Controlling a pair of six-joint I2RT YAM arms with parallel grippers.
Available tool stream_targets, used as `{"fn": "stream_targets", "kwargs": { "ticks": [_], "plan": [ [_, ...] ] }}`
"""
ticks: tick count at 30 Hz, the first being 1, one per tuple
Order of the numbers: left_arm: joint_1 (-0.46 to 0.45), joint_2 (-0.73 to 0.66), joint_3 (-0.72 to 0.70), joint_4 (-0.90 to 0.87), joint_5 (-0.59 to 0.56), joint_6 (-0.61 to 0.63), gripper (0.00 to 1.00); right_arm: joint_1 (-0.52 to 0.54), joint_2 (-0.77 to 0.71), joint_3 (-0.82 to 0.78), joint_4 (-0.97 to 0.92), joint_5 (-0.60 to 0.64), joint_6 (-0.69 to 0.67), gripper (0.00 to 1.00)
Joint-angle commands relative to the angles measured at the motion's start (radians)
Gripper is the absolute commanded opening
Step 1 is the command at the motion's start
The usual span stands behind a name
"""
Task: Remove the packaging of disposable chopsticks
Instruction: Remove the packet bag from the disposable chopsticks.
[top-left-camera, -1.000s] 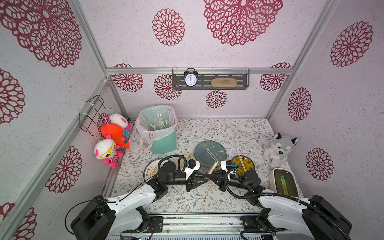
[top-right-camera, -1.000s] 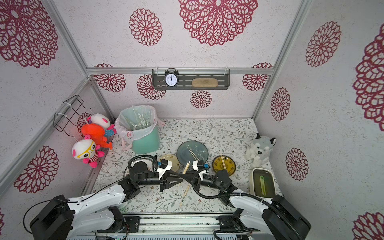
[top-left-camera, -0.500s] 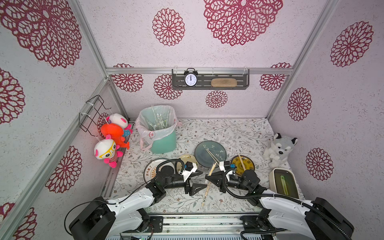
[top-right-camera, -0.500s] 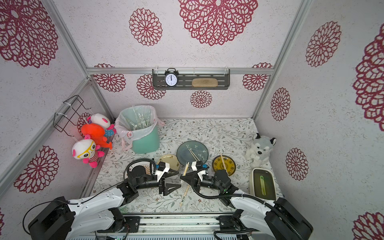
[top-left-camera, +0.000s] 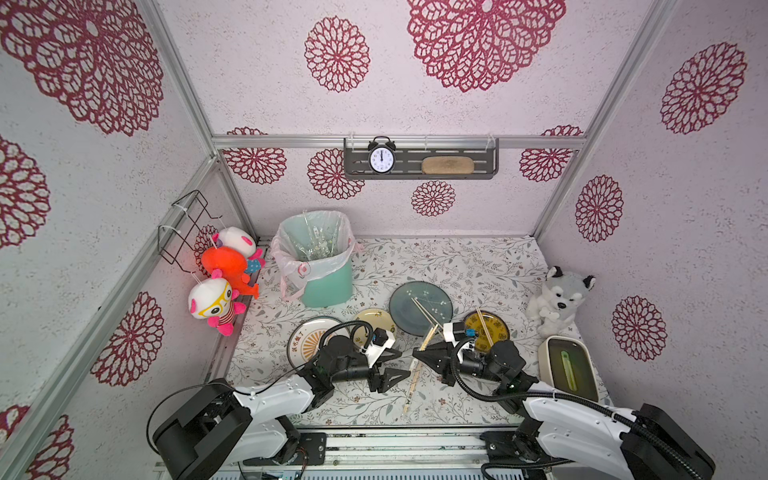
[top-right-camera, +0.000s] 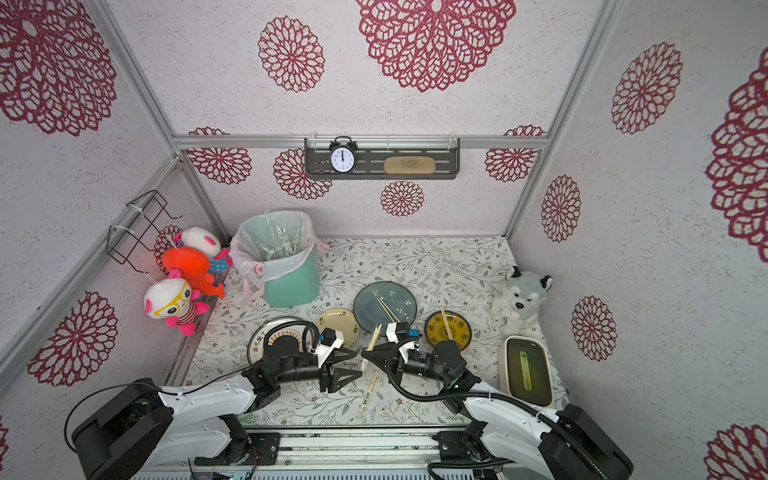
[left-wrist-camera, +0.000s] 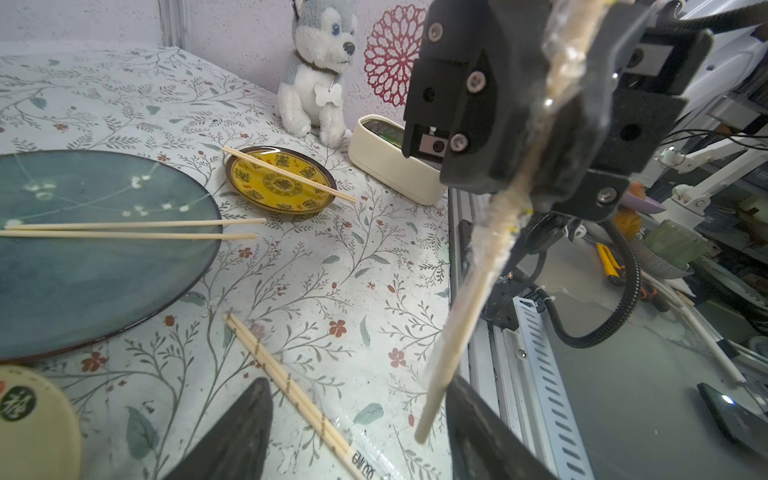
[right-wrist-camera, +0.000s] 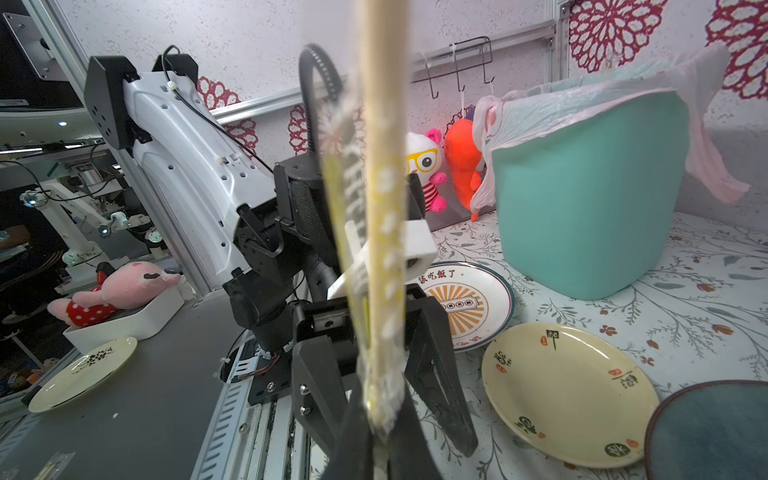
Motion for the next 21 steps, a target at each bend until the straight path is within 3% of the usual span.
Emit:
{"fn": "stream_targets", "kwargs": {
  "ticks": [1, 9, 16, 21],
  "plan": [
    [-0.001, 0.036, 0.021, 0.081, 0.052, -0.010, 0.60, 0.005, -0.010, 0.023, 0.061, 0.006, 0.009, 0.00],
    [-0.002, 0.068, 0.056, 0.145, 0.093, -0.031, 0.41, 0.006, 0.042, 0.021, 0.077, -0.013, 0.014, 0.00],
    [-0.001, 0.059, 0.109, 0.096, 0.110, -0.024, 0.18, 0.008, 0.050, 0.008, 0.094, -0.018, 0.018, 0.00],
    [-0.002, 0.028, 0.136, 0.083, 0.111, -0.023, 0.24, 0.011, 0.072, 0.006, 0.104, -0.028, 0.020, 0.00]
  ]
}}
